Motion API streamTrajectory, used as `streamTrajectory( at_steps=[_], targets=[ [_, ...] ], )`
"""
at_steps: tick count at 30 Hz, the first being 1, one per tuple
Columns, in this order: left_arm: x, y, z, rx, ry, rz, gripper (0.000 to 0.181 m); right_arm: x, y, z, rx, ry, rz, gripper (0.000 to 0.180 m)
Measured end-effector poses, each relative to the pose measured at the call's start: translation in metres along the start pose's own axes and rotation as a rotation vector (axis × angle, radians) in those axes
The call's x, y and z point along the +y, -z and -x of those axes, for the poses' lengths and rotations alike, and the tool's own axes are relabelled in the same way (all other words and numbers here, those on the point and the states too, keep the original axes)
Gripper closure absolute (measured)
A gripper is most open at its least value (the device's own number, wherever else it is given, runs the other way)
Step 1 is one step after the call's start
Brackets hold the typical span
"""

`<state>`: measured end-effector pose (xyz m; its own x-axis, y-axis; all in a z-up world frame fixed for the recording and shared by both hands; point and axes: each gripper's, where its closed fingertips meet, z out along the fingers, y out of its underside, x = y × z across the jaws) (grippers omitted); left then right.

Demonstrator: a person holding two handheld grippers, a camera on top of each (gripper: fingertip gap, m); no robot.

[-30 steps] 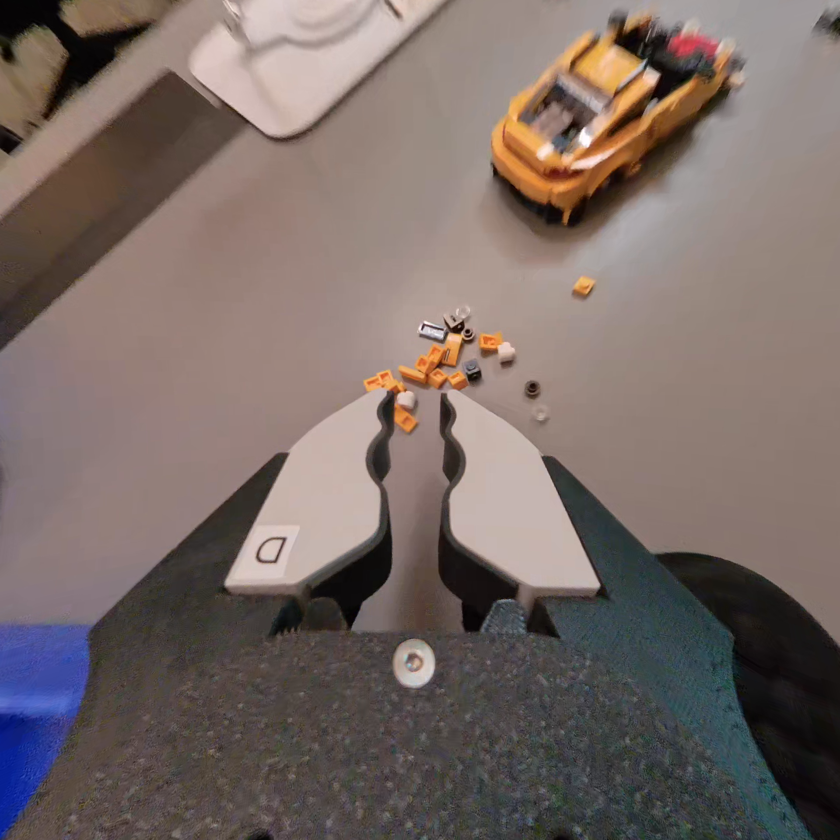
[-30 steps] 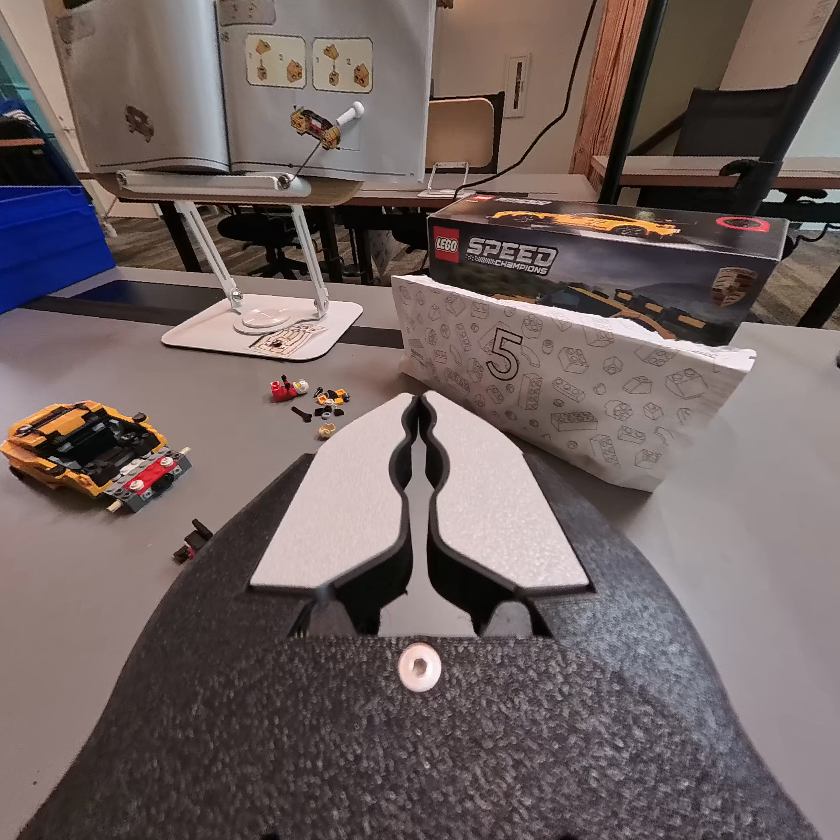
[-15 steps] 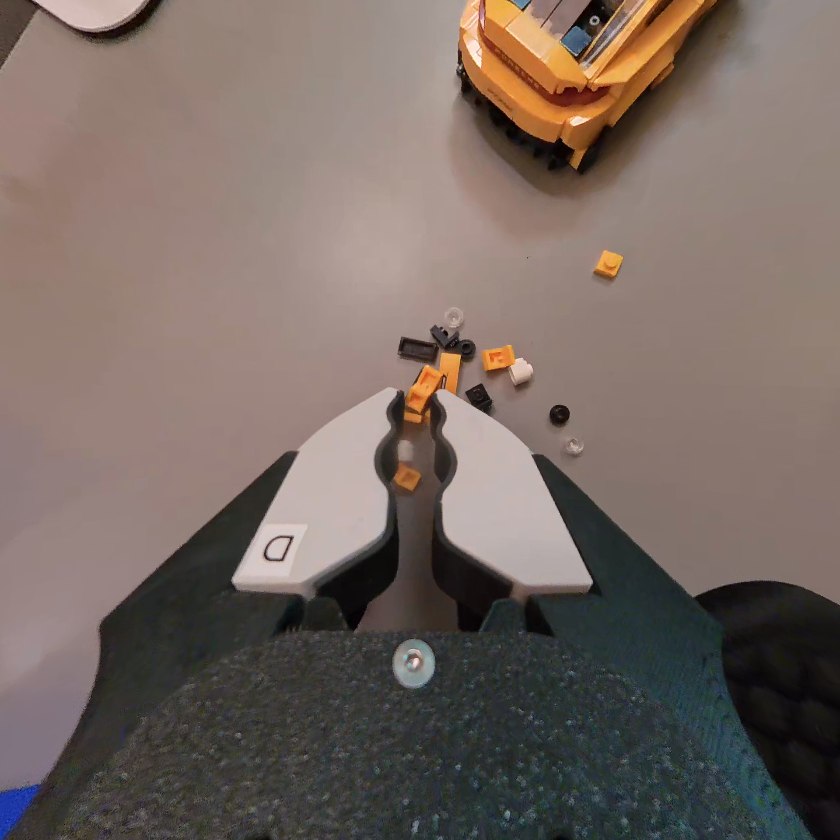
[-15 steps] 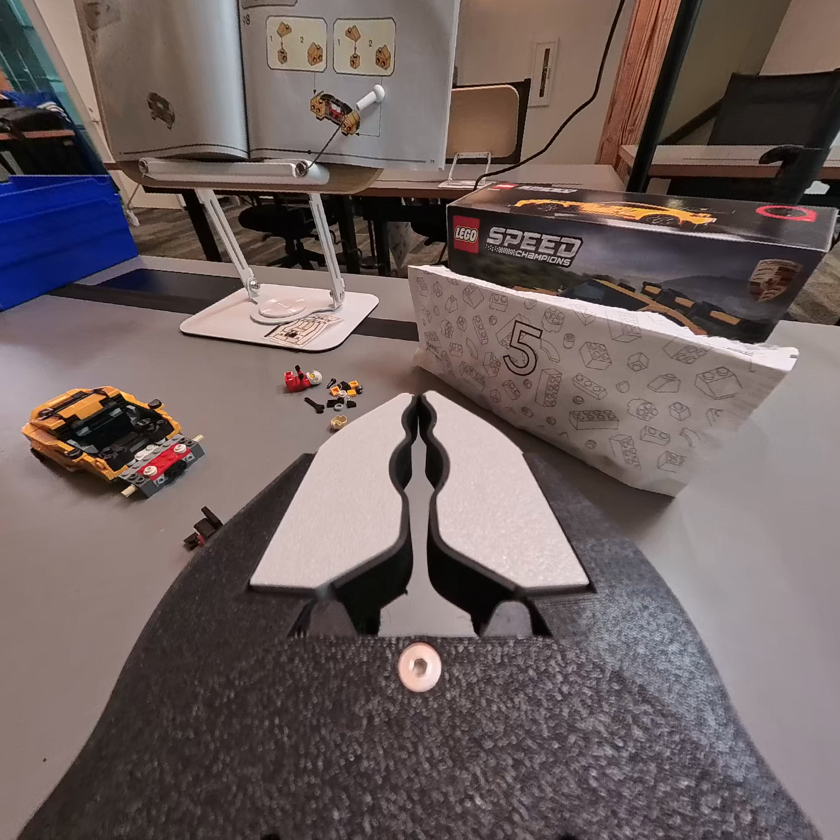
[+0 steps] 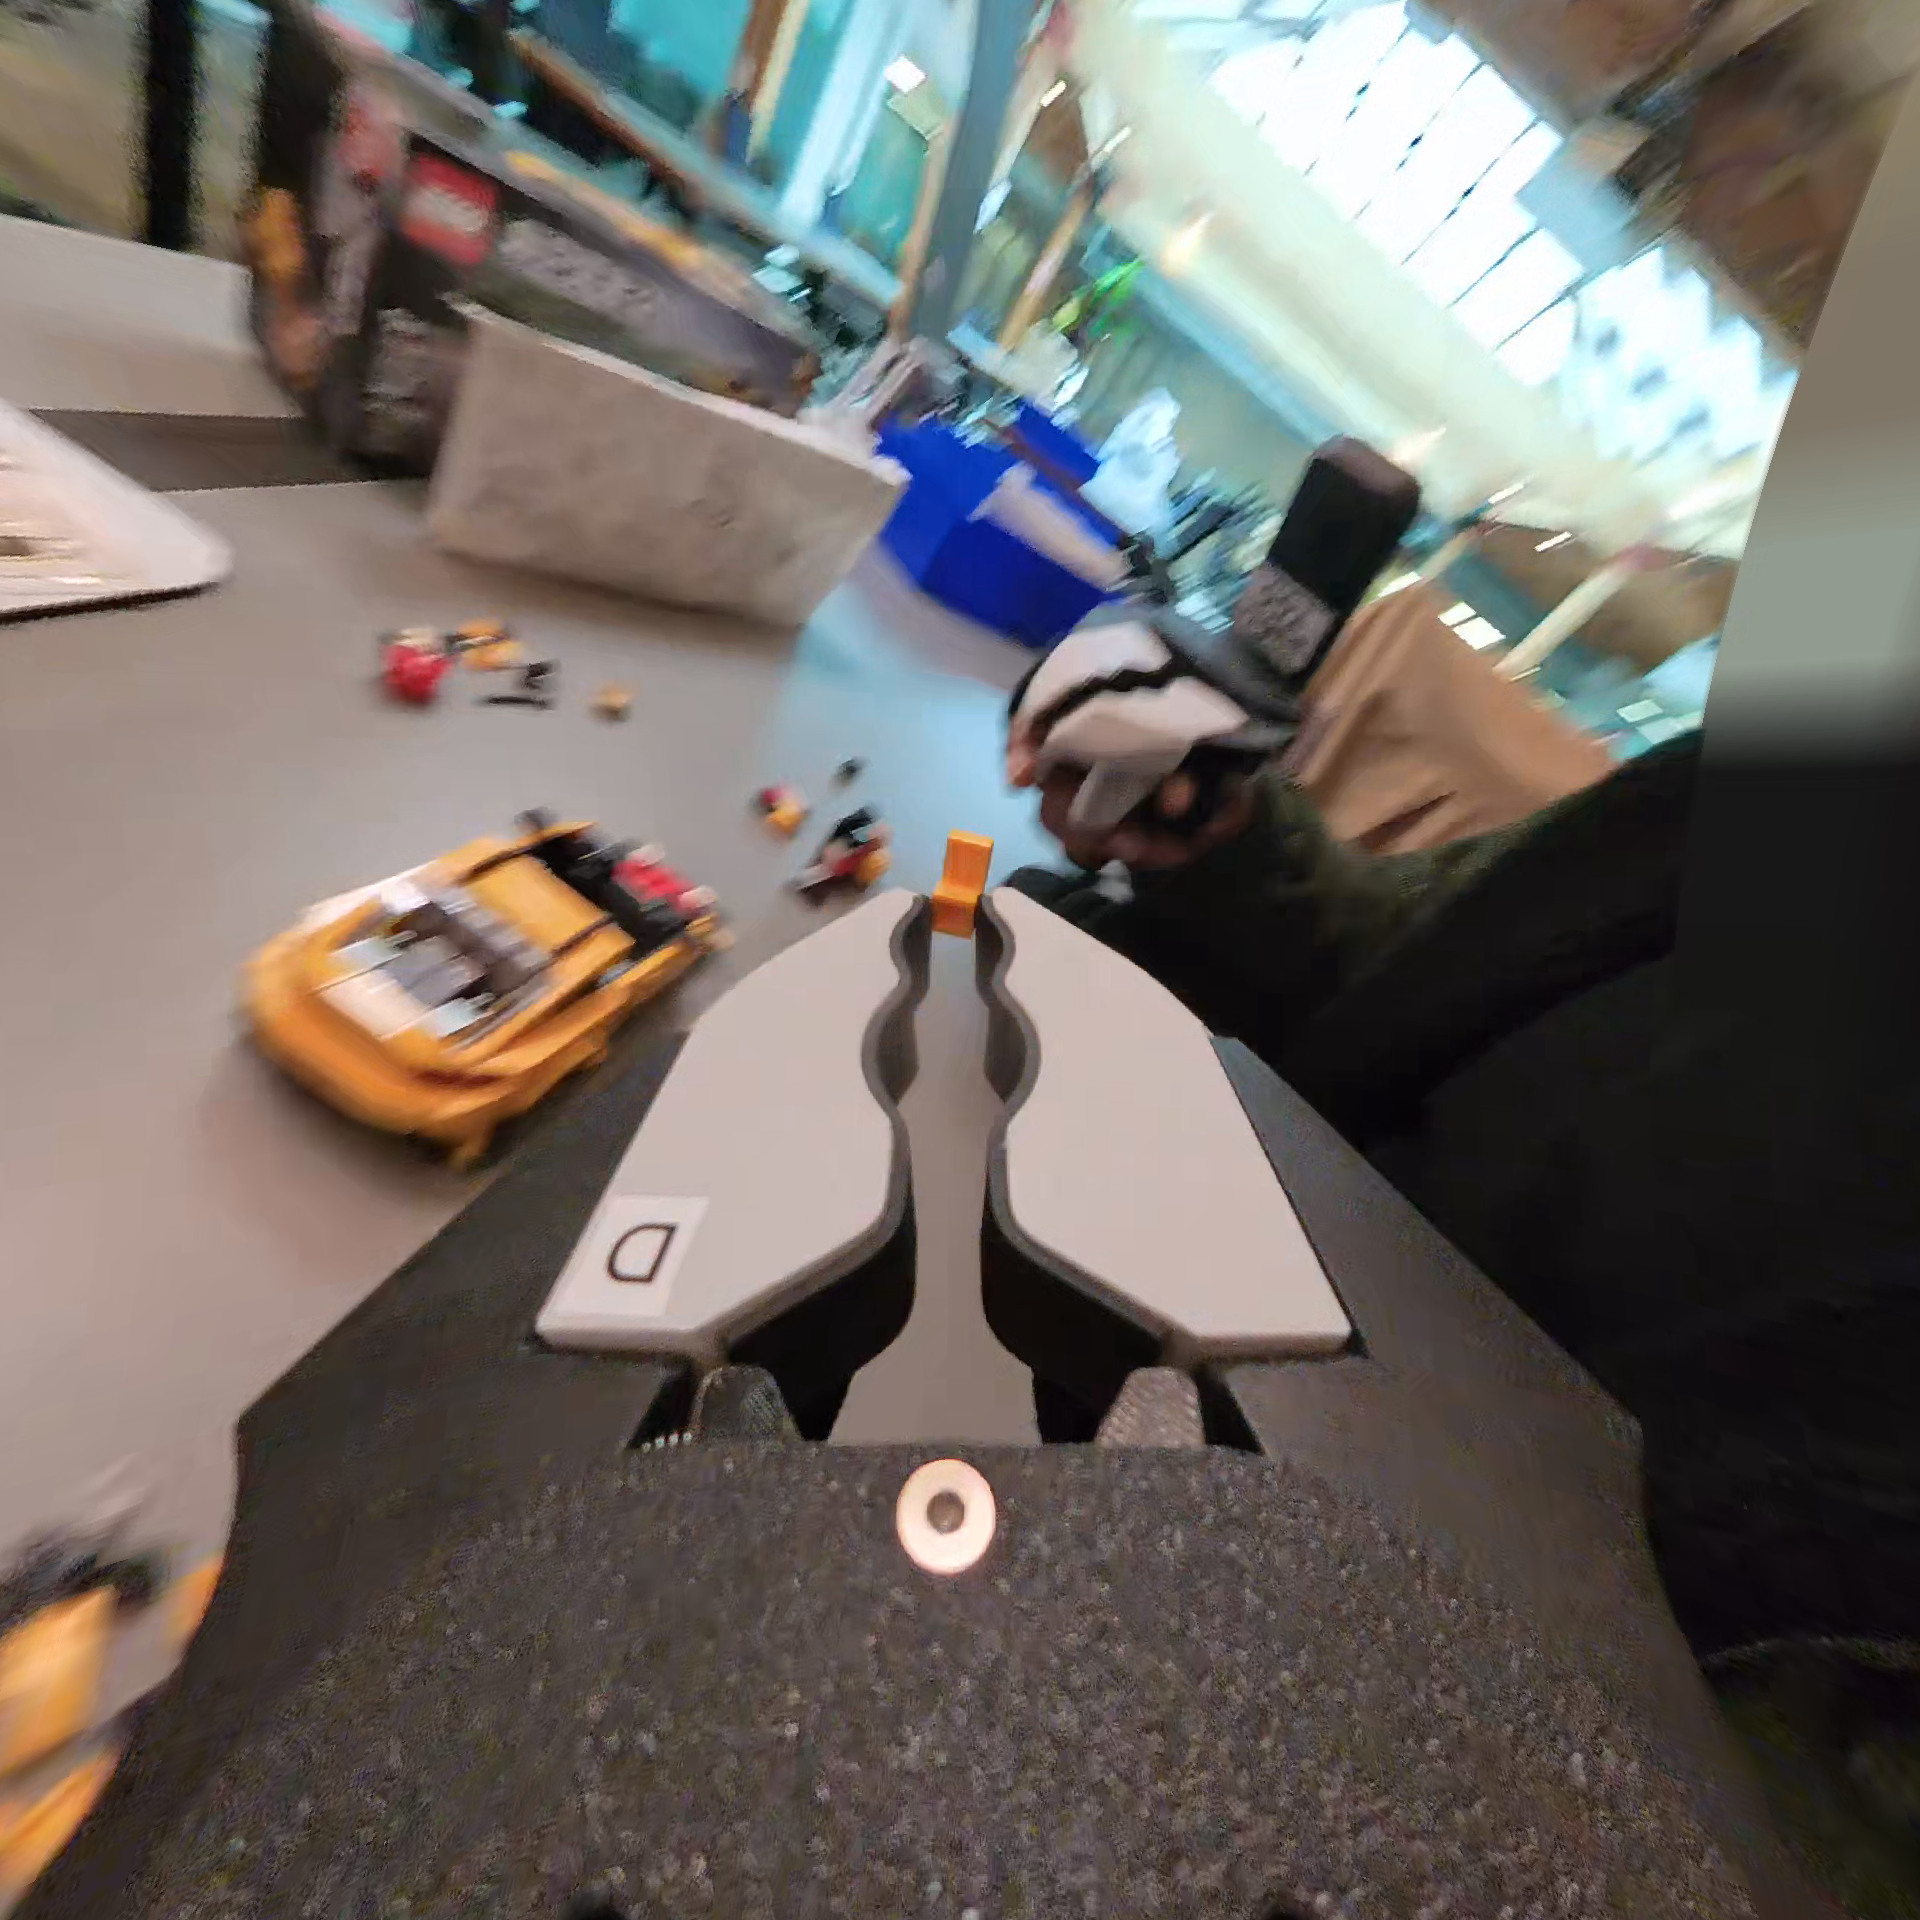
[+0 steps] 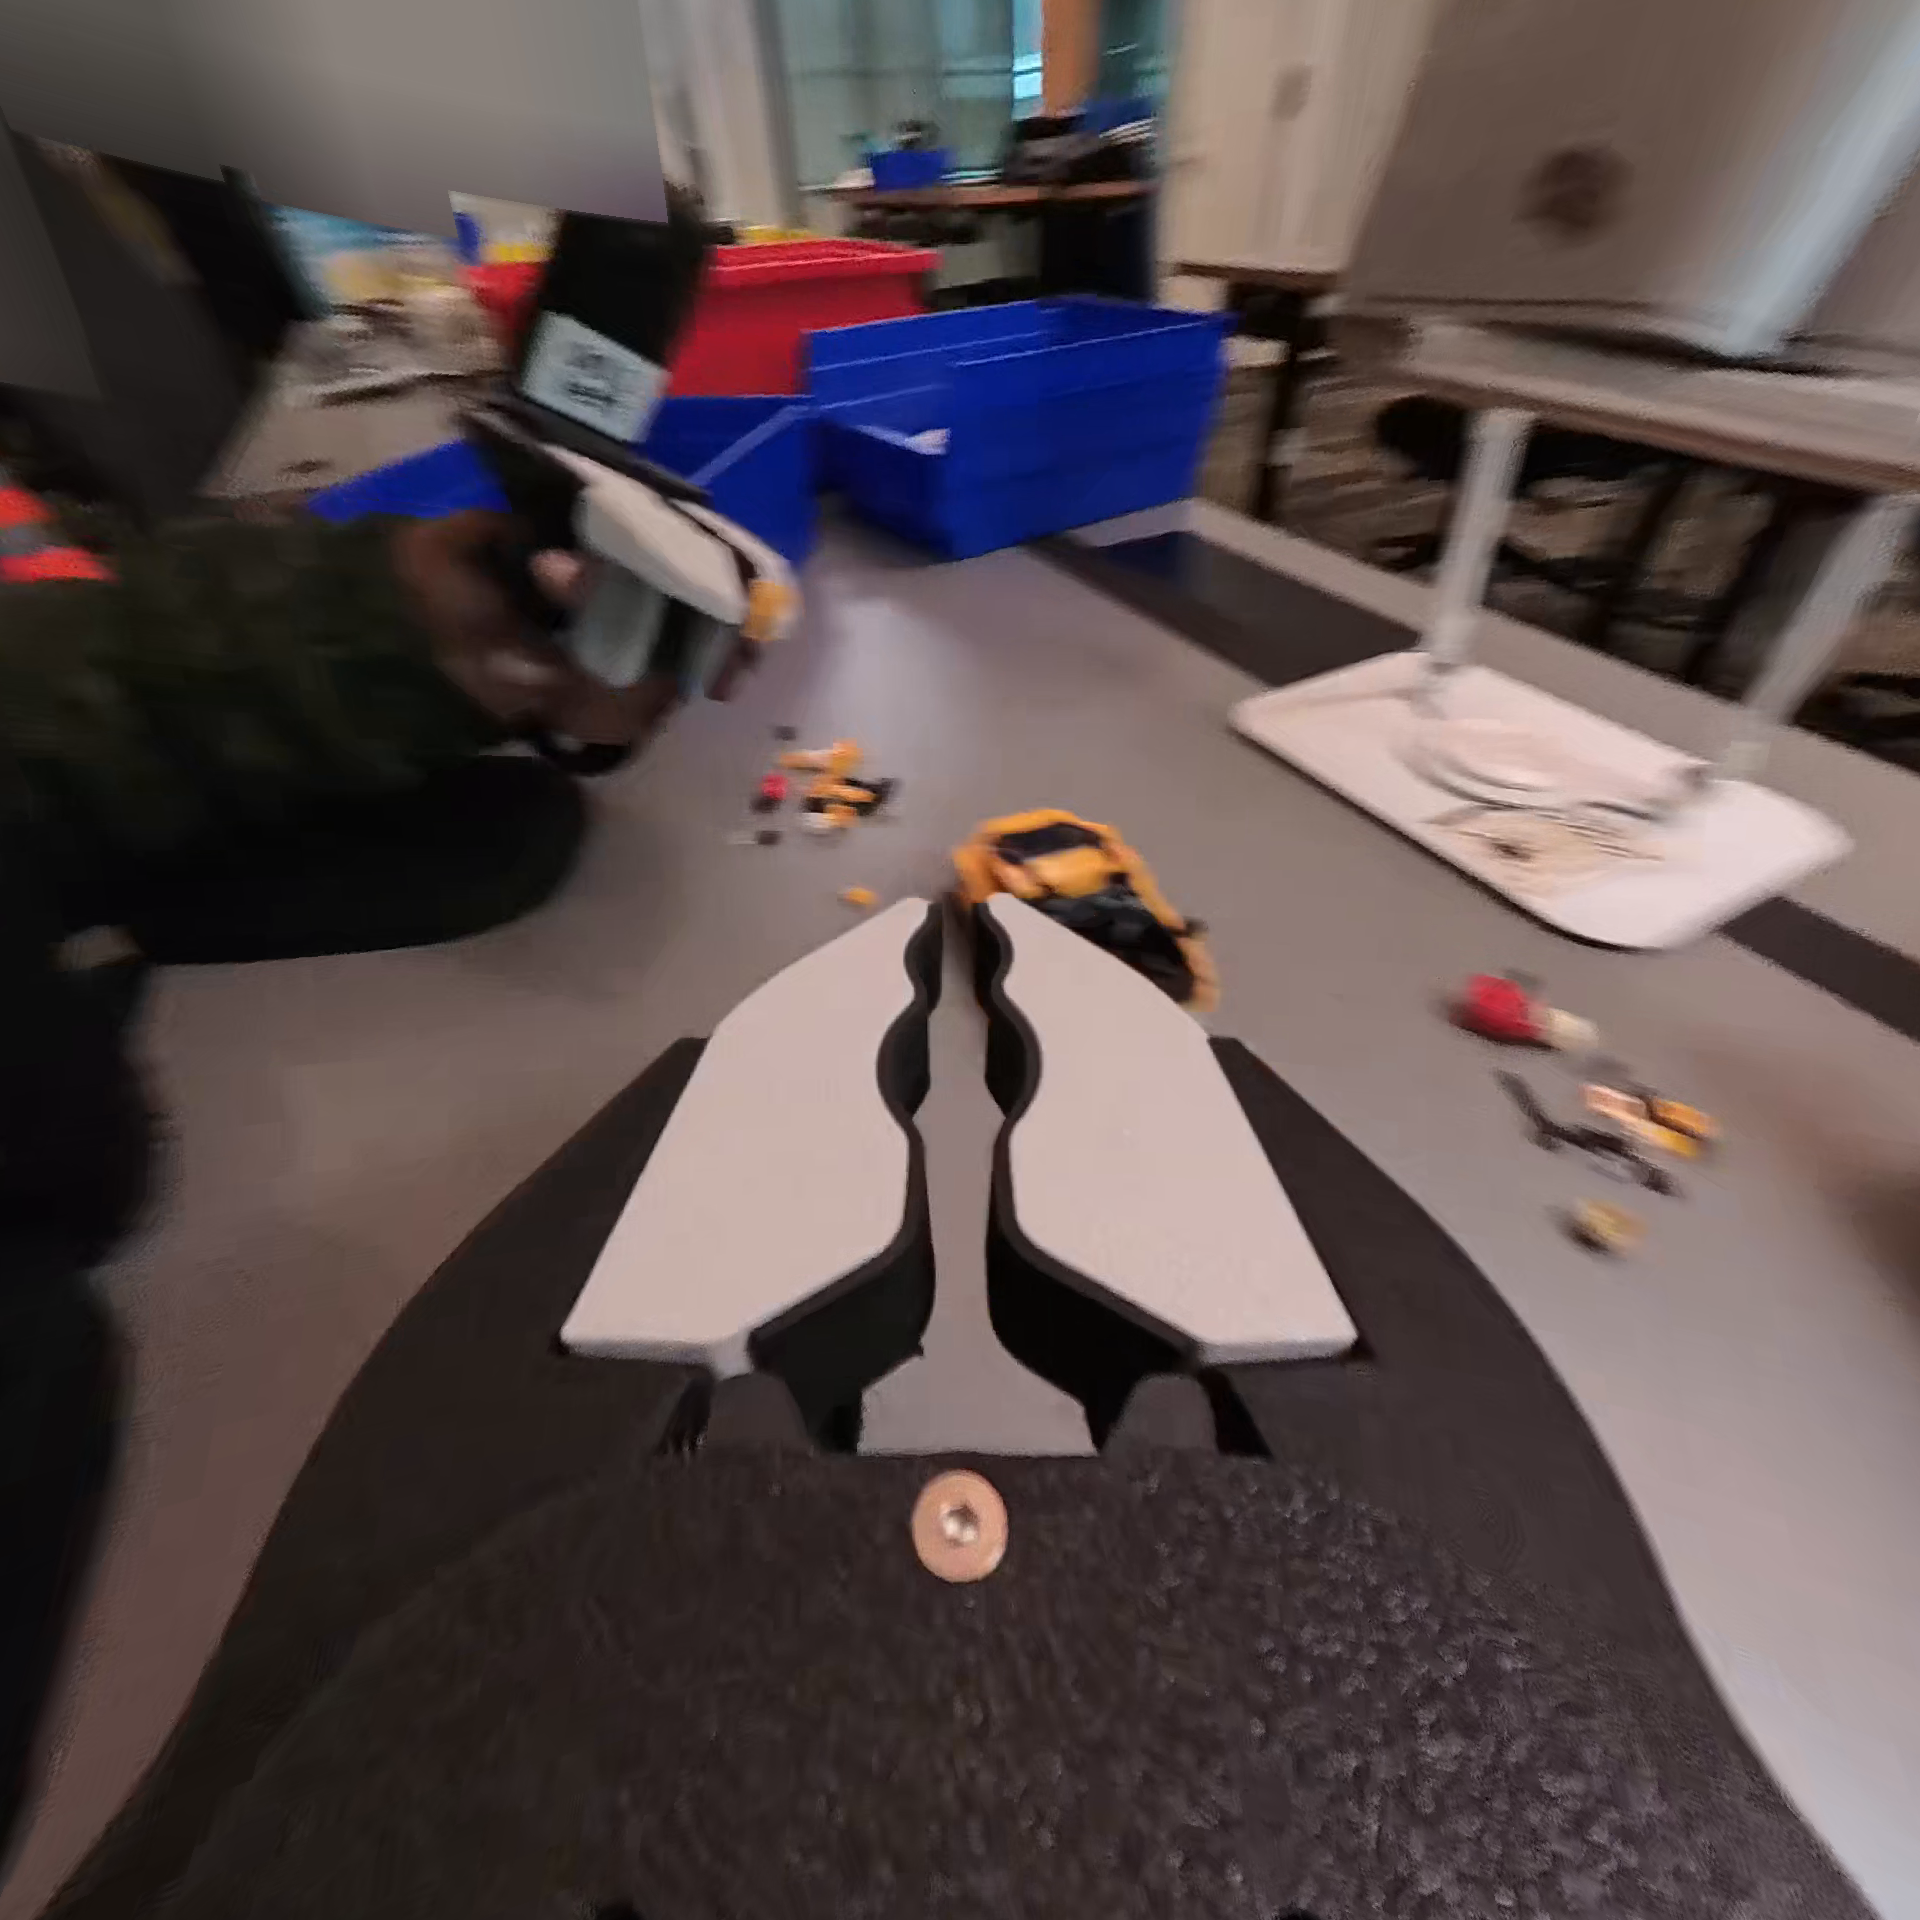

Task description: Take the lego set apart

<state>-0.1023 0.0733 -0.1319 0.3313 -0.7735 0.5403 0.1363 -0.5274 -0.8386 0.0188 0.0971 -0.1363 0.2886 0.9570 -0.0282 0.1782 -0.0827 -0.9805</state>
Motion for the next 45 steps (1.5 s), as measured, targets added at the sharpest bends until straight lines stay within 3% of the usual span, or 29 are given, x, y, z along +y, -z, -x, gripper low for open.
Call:
streamTrajectory(
  at_steps=[3, 6, 10, 14, 25, 36, 39, 42, 45],
  targets=[
    [-0.004, -0.020, -0.029, 0.166, 0.079, -0.064, 0.173, -0.011, -0.024, 0.040, -0.182, -0.076, -0.004, 0.167],
    [0.000, -0.035, -0.042, 0.219, 0.074, -0.069, 0.173, -0.026, -0.037, 0.058, -0.269, -0.156, -0.041, 0.164],
    [0.013, -0.046, -0.045, 0.164, -0.032, -0.002, 0.174, -0.030, -0.045, 0.066, -0.311, -0.213, -0.058, 0.162],
    [0.019, -0.049, -0.045, 0.084, -0.172, 0.049, 0.174, -0.024, -0.046, 0.067, -0.324, -0.210, -0.060, 0.172],
    [0.027, -0.048, -0.063, 0.068, -0.361, 0.101, 0.173, -0.026, -0.034, 0.085, -0.459, -0.097, -0.139, 0.172],
    [0.023, -0.042, -0.074, 0.188, -0.264, 0.028, 0.174, -0.029, -0.028, 0.093, -0.524, -0.069, -0.179, 0.172],
    [-0.013, -0.015, -0.073, 0.231, -0.182, -0.164, 0.174, -0.018, -0.026, 0.086, -0.511, -0.063, -0.144, 0.172],
    [-0.005, -0.006, -0.053, 0.057, -0.302, -0.056, 0.174, -0.017, -0.027, 0.082, -0.502, -0.087, -0.143, 0.172],
    [-0.006, 0.022, -0.003, -0.248, -0.360, 0.037, 0.174, -0.013, -0.032, 0.080, -0.487, -0.083, -0.127, 0.172]
  ],
)
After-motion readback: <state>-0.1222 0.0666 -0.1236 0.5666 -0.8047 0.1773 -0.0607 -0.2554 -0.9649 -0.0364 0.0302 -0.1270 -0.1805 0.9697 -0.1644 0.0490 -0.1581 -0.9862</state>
